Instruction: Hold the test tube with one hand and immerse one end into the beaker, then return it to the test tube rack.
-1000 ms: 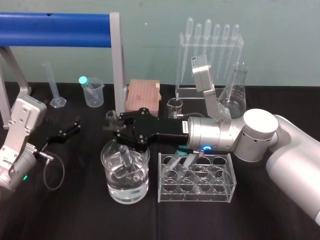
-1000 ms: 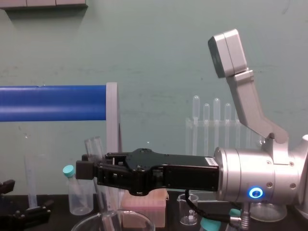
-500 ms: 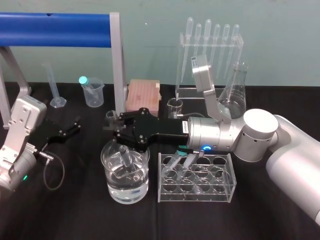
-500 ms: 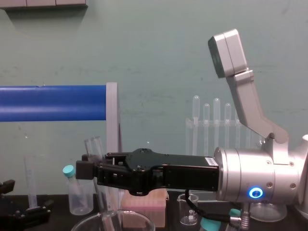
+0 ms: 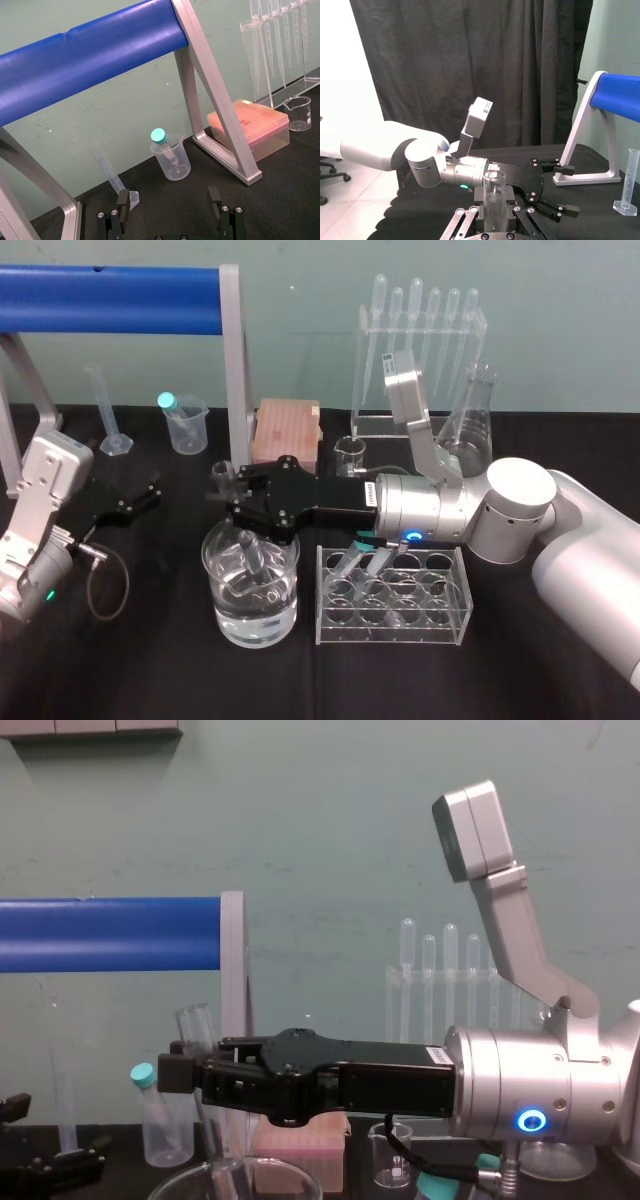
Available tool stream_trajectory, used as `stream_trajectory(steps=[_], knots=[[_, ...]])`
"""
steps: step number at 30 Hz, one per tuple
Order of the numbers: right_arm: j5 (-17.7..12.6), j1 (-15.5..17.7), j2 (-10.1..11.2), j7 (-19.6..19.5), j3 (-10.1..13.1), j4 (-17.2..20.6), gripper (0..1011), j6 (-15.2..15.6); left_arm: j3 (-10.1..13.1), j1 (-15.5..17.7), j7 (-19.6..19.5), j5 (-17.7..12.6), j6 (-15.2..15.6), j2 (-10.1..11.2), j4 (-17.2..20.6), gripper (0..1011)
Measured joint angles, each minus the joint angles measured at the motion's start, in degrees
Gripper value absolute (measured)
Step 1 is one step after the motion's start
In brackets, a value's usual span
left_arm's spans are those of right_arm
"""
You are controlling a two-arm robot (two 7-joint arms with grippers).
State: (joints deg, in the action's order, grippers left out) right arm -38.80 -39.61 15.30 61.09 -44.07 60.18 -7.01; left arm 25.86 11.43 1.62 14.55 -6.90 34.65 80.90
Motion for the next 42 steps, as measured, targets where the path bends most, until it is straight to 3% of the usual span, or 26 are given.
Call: stream_trajectory(steps=[42], knots=[[-0.08, -0.1, -0.08, 0.39, 0.0, -0.16, 225, -0.06, 0.0, 0.0, 0.0, 0.0, 0.0, 0.0, 0.0, 1000]])
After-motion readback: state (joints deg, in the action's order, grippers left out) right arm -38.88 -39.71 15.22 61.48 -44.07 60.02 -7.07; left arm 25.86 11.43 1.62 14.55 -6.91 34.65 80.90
